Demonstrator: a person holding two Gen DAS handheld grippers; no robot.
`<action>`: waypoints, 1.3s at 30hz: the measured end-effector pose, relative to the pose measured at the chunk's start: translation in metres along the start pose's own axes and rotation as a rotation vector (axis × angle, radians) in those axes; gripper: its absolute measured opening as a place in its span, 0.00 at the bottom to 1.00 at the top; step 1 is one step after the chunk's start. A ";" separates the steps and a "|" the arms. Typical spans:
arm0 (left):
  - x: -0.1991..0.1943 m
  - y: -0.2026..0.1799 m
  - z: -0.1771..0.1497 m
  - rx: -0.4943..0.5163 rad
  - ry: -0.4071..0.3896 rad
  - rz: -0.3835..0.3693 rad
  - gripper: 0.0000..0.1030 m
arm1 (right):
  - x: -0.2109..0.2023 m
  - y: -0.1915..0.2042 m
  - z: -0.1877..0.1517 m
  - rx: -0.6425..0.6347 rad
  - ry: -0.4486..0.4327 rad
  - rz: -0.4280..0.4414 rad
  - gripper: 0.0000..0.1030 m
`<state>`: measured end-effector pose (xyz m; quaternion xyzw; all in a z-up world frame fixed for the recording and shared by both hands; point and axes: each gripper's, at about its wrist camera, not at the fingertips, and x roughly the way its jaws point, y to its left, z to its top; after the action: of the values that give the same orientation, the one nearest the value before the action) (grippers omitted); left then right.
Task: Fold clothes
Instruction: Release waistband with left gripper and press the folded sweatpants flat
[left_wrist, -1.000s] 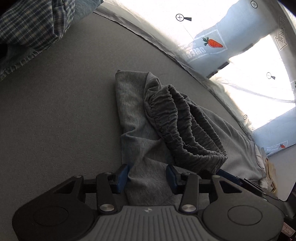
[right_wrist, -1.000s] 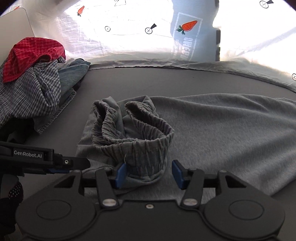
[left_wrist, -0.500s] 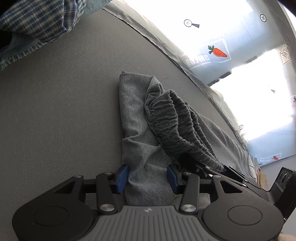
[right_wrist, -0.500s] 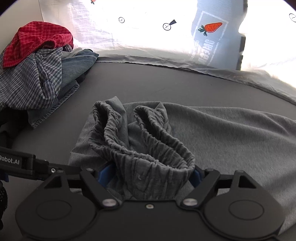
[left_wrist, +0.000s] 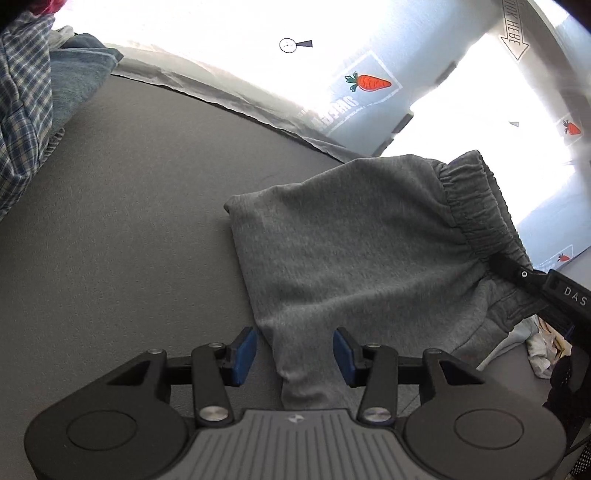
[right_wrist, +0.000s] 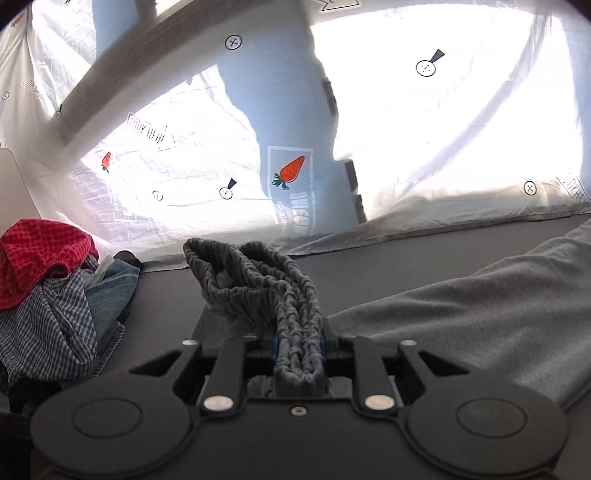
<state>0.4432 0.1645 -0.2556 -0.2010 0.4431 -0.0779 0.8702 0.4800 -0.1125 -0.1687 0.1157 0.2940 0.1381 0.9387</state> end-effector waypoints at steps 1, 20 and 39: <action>0.007 -0.006 -0.004 0.021 0.020 0.005 0.46 | 0.004 -0.012 -0.001 0.007 0.026 -0.049 0.28; 0.055 -0.067 -0.042 0.387 0.094 0.179 1.00 | -0.016 -0.116 -0.068 0.373 0.201 -0.186 0.90; 0.023 -0.114 -0.019 0.169 -0.066 0.326 1.00 | -0.126 -0.223 -0.068 0.661 -0.020 -0.001 1.00</action>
<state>0.4468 0.0487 -0.2354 -0.0554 0.4327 0.0339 0.8992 0.3837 -0.3526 -0.2244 0.4152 0.3138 0.0335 0.8532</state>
